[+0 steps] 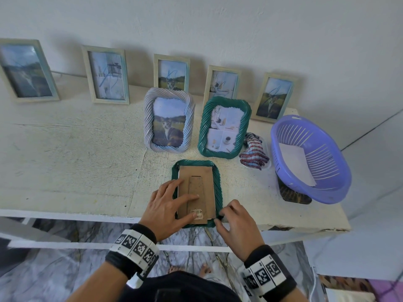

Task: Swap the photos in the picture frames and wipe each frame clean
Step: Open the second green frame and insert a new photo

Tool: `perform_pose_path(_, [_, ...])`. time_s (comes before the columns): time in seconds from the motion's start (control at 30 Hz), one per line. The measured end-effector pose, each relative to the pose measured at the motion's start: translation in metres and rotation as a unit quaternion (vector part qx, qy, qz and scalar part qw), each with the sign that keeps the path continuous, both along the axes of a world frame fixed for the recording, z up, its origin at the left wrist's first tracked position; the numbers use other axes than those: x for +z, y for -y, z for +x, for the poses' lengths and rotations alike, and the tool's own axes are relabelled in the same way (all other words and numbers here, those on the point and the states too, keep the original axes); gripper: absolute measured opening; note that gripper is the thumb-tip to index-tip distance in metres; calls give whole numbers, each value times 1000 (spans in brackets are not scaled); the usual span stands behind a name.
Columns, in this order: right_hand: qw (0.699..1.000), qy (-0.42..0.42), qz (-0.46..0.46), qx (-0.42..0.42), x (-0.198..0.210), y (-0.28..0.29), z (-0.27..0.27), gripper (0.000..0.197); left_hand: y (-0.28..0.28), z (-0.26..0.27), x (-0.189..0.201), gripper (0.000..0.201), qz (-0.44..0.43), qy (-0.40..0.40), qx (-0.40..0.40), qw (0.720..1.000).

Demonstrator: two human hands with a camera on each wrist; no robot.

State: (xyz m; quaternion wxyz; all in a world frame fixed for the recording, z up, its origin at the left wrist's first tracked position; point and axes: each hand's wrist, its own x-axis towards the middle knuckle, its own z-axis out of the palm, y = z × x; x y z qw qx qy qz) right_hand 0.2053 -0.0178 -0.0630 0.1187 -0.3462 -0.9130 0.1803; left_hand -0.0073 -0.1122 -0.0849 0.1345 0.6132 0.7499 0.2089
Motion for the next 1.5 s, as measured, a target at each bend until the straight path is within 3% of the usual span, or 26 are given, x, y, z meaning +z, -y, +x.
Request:
perform_pose_path(0.47, [997, -43, -52, -36, -7, 1, 1, 10, 0, 0, -2, 49, 2, -9, 4, 1000])
perform_pose_path(0.73, [998, -48, -48, 3, -8, 3, -1, 3, 1, 0, -2, 51, -3, -7, 2, 1000])
perform_pose_path(0.97, [999, -20, -38, 24, -4, -2, 1, 11, 2, 1, -1, 54, -5, 3, -1, 1000])
perform_pose_path(1.1, [1000, 2, 1, 15, 5, 0, -4, 30, 2, 0, -1, 55, -6, 22, -13, 1000])
perform_pose_path(1.27, [996, 45, 21, 74, 3, 8, -12, 43, 11, -10, 3, 41, 75, 105, 5, 992])
perform_pose_path(1.4, [996, 39, 27, 70, -3, 11, -11, 43, 35, -19, -1, 20, 88, 69, 5, 994])
perform_pose_path(1.5, [997, 22, 24, 65, -4, 11, -10, 42, 48, -21, -4, 18, 87, 68, -18, 994])
